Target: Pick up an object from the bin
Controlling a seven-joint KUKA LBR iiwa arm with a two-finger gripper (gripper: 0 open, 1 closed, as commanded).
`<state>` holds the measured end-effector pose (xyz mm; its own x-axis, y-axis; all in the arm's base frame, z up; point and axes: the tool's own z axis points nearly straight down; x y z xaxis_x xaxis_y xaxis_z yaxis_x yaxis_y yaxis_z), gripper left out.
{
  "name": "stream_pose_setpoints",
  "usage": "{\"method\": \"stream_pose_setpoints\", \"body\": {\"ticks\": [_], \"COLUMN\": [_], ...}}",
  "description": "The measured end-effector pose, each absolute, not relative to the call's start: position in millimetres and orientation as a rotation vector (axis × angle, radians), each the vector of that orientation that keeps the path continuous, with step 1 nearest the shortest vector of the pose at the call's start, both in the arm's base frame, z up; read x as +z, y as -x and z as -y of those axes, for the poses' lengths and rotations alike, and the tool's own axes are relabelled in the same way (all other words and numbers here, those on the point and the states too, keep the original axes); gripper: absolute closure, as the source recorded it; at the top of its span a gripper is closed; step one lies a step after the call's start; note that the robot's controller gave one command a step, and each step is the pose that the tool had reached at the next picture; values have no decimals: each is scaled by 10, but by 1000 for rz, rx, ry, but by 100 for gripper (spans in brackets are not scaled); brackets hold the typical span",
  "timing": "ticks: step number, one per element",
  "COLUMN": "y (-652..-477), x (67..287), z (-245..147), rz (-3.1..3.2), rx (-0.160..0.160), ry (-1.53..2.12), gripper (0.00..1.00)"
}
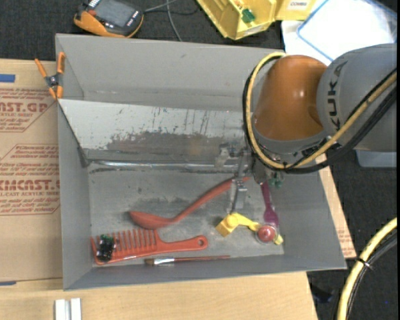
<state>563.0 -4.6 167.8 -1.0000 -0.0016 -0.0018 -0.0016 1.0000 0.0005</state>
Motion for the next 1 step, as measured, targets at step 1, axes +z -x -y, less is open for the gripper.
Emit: {"method": "stream_pose_setpoints", "body": {"ticks": [1], "y": [-5275], "x": [771], "z": [435], "rz": [-3132], "rx": [5], "ry": [150], "gripper": [0]}}
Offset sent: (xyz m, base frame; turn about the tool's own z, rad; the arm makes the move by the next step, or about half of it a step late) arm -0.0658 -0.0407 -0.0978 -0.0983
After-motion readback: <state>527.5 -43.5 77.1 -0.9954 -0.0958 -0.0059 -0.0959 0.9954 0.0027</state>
